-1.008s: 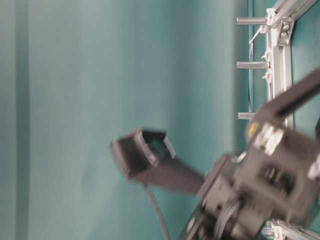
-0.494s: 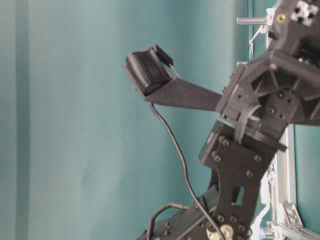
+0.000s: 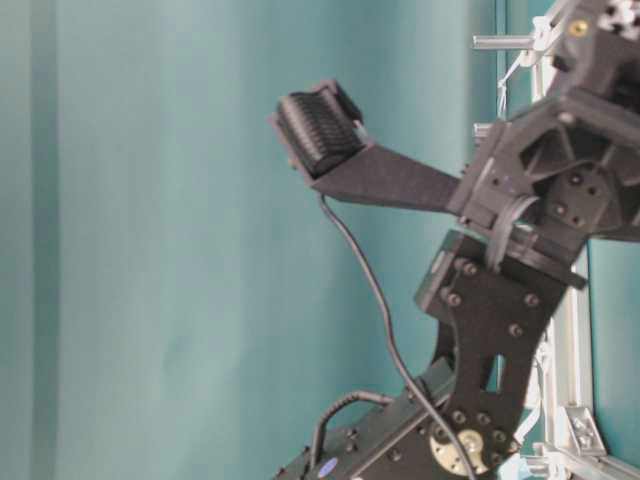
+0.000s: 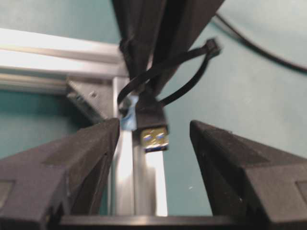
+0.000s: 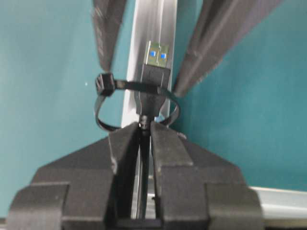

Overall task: Insert the wire through the string loop located on the right side.
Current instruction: 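Move the left gripper to the plug and grasp it beyond the loop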

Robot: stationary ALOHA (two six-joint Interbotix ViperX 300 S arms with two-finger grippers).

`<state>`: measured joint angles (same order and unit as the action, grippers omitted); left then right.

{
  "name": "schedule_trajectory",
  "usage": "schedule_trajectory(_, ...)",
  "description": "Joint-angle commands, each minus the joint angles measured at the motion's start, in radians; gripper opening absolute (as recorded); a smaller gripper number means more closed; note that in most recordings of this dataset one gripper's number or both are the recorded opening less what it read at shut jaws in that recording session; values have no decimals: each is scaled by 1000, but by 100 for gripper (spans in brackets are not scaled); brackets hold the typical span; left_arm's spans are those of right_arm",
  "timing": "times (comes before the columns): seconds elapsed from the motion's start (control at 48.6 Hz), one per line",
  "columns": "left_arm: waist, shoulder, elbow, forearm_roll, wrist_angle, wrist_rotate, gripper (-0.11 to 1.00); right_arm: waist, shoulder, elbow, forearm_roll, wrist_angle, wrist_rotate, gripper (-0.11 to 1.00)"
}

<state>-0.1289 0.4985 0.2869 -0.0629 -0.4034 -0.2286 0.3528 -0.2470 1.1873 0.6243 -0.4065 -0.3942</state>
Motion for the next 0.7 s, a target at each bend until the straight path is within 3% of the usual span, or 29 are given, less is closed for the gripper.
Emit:
schedule_trajectory(0.0, 9, -20, -21, 5, 0, 9, 66, -2, -6, -9, -2, -14, -2, 10)
schedule_trajectory(0.494, 9, -20, -35, 6, 0, 14, 64, 0, -8, -5, -3, -20, 0, 10)
schedule_trajectory(0.555, 5, -20, -35, 8, 3, 14, 57, -2, -6, -5, -2, -21, 0, 10)
schedule_trajectory(0.679, -2, -23, -34, 8, 14, 14, 23, -2, -8, -5, -2, -20, 0, 10)
